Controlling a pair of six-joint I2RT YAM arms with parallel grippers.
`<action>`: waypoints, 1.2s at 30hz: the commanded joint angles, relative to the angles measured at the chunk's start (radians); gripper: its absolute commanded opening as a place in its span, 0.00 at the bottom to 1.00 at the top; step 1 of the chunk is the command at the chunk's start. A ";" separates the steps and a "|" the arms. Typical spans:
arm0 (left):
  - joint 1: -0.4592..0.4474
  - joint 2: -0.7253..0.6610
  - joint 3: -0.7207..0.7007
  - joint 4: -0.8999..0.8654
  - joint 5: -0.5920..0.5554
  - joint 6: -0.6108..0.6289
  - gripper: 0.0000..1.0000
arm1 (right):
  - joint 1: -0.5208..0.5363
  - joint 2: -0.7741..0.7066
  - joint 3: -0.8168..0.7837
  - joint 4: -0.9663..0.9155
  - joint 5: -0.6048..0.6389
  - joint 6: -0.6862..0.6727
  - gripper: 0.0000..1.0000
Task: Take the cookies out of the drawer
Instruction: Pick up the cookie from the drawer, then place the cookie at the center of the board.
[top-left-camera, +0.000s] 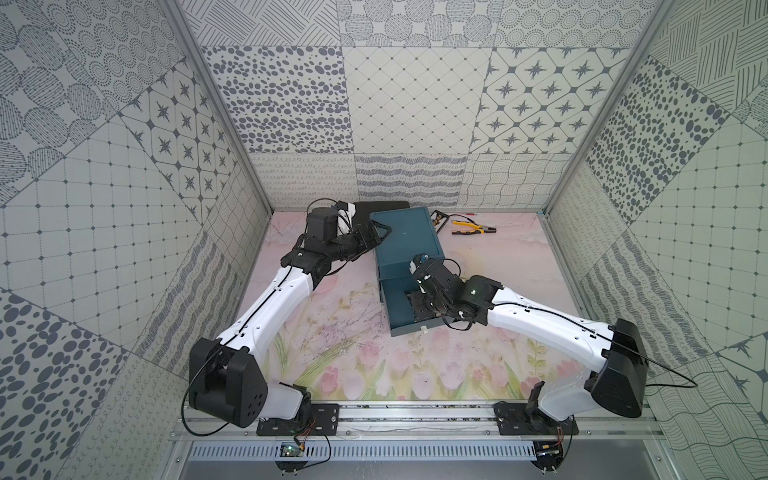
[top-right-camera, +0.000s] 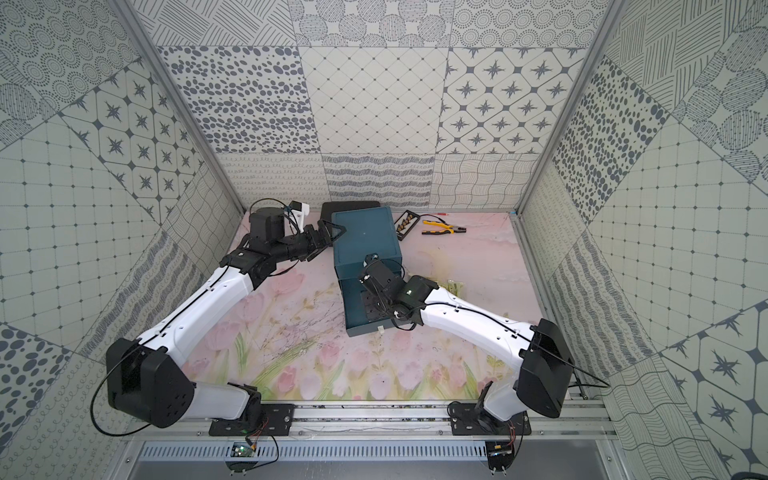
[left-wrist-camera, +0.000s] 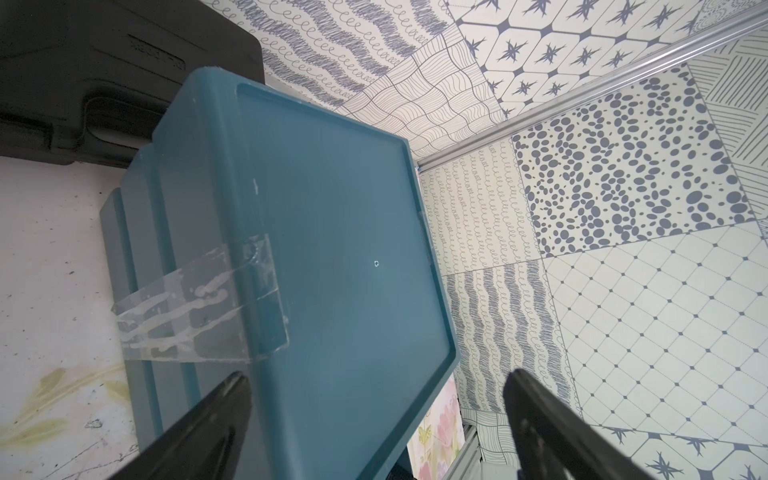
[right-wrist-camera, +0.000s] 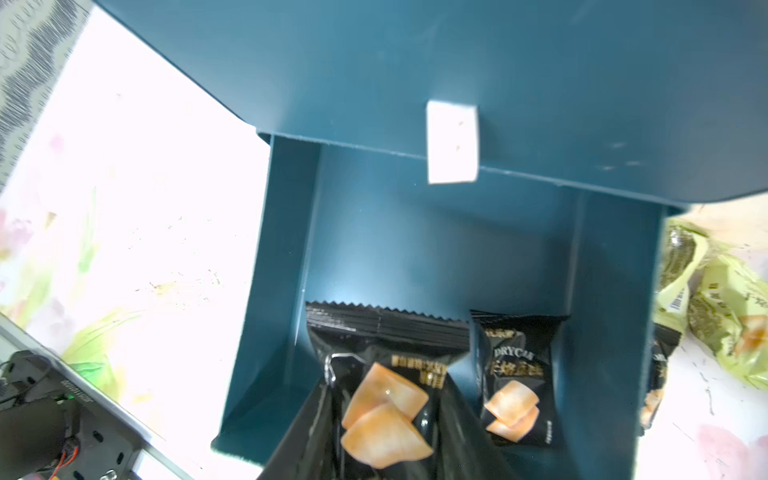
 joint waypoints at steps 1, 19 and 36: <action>-0.005 -0.029 0.013 -0.033 -0.018 0.044 0.99 | -0.027 -0.103 -0.023 0.013 -0.006 -0.004 0.16; -0.216 -0.246 -0.195 0.040 -0.083 0.020 0.99 | -0.504 -0.277 -0.407 -0.001 -0.044 -0.128 0.17; -0.214 -0.233 -0.171 -0.056 -0.184 0.093 0.99 | -0.580 -0.004 -0.407 0.202 -0.101 -0.119 0.56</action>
